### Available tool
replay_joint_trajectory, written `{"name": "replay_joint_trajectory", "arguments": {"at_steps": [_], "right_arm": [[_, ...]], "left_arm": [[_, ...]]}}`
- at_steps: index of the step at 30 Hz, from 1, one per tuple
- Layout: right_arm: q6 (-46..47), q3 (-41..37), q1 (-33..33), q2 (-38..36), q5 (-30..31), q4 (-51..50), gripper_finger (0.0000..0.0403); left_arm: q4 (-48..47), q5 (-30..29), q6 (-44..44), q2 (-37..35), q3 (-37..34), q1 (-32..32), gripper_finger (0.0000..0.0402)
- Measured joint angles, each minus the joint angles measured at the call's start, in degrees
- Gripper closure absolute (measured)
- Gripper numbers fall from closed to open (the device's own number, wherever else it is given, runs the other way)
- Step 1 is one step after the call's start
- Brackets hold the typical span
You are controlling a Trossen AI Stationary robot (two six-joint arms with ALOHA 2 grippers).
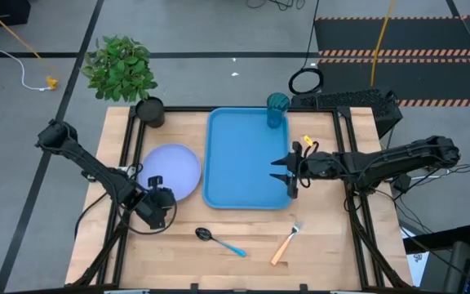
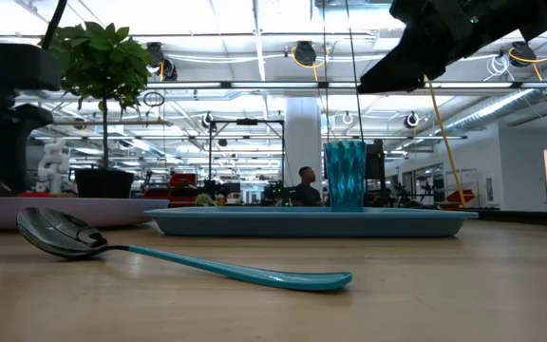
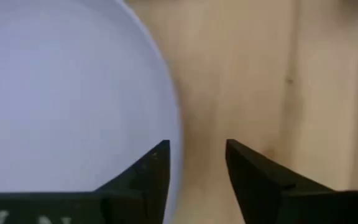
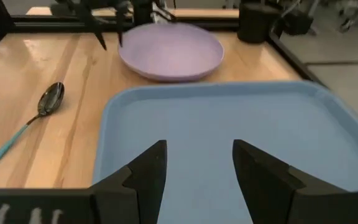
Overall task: Pick and place plate/cup/fork/spoon on tray
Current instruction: Put the purple plate on the blue serving tray to the bottom right of the blue glass
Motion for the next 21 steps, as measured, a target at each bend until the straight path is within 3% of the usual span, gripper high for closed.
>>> {"name": "replay_joint_trajectory", "arguments": {"at_steps": [5,10,17,21], "right_arm": [[-2.1,-2.3,-0.7,0.0,-0.1,7.6,0.0227],[-5.1,-6.9,-1.2,0.0,-0.2,14.7,0.0227],[-6.4,-7.8,-1.3,0.0,-0.3,17.5,0.0227],[-6.4,-7.8,-1.2,0.0,-0.3,18.2,0.0227]], "left_arm": [[0.1,-2.5,2.6,0.0,-0.1,0.0,0.0224],[1.1,-2.2,2.3,0.0,-2.1,0.0,0.0239],[1.6,-1.5,2.0,0.0,-5.5,0.0,0.029],[2.2,-1.4,6.0,0.0,-5.6,0.0,0.0344]]}}
